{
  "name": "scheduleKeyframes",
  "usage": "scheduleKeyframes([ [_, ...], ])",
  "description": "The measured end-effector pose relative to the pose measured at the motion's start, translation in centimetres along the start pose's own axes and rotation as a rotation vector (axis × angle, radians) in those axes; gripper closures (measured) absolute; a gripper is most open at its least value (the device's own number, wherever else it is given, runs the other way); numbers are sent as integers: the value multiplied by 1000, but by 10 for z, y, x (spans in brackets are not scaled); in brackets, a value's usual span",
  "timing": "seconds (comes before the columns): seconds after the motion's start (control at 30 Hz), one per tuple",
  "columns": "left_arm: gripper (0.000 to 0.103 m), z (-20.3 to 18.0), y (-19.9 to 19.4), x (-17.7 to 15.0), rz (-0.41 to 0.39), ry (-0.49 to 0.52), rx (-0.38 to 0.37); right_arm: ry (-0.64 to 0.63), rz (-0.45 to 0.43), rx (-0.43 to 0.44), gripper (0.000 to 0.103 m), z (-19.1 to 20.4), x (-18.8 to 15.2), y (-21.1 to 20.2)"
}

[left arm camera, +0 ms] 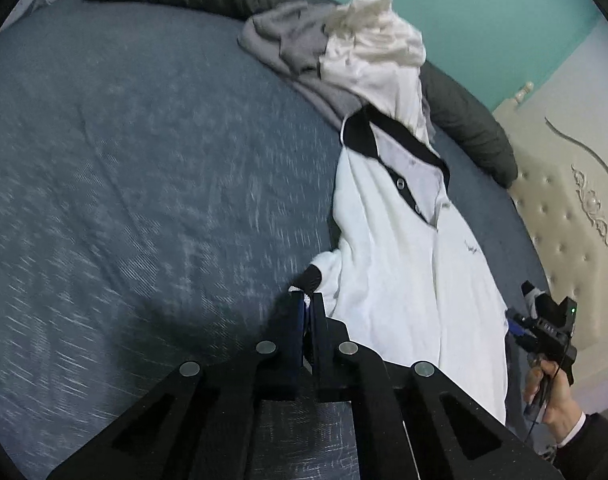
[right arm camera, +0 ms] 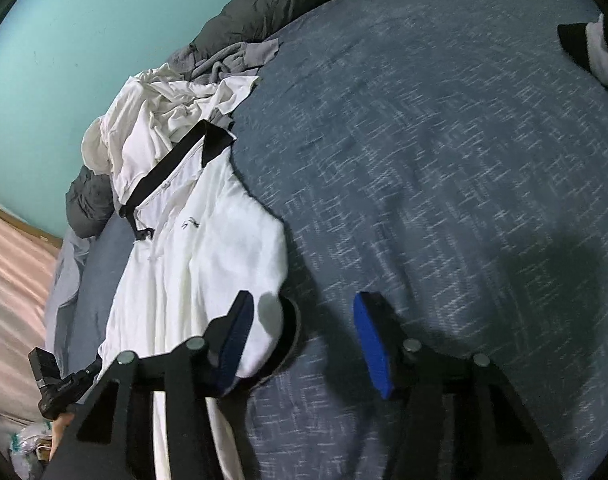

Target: Fold clothes

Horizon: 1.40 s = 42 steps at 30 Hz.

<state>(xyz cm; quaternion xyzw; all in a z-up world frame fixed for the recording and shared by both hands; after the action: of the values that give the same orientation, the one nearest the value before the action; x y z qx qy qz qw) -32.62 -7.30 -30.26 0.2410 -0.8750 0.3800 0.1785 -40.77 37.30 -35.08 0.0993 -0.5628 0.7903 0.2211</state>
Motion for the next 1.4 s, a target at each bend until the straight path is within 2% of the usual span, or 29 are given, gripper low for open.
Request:
scheduleKeyframes([
  [0.07,101,1,-9,7,-13,6,13,1,8,2,65,4,-2,3],
  [0.13,101,2,-15,11,-23,11,26,-1,19,29,80,9,-5,5],
  [0.17,101,3,-19,14,-27,13,35,-2,24,43,82,11,-7,6],
  [0.23,101,5,-25,21,-35,20,52,-15,33,55,95,16,-10,8],
  [0.27,101,6,-29,24,-39,23,61,-29,26,49,98,20,-9,6],
  [0.4,101,19,-45,44,-72,-7,87,-79,-32,12,99,29,4,-8],
  [0.67,101,54,-55,78,-88,-58,168,-190,-171,-242,99,9,75,-51],
  [0.83,101,76,-53,94,-90,-102,203,-223,-194,-358,99,-6,113,-56],
  [0.97,101,89,-45,93,-71,-127,233,-233,-168,-406,99,-7,123,-44],
  [1.07,101,94,-38,87,-48,-136,247,-306,-65,-361,99,4,106,-16],
  [1.17,100,99,-37,77,-38,-164,235,-343,20,-201,97,22,86,3],
  [1.23,99,98,-44,71,-52,-170,224,-358,-9,-173,95,26,80,0],
  [1.3,95,94,-54,63,-70,-150,227,-303,-50,-162,91,15,83,-9],
  [1.37,93,86,-65,50,-87,-115,236,-201,-126,-127,80,-5,90,-28],
  [1.4,93,82,-69,43,-93,-95,236,-155,-160,-110,68,-16,93,-36],
])
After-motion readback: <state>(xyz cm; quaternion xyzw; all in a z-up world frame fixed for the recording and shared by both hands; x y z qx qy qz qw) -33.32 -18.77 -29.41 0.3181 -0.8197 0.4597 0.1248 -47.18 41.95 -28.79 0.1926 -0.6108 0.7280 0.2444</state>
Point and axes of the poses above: each gripper's, at about its wrist camera, not at the fingertips, and y roughly the way its jaws point, z to its left, x to its top, the point moved 6 cm from there along y, roughly the way its jaws point, and after that the axes turned 15 degrees about -x, right-handed, at the moved point
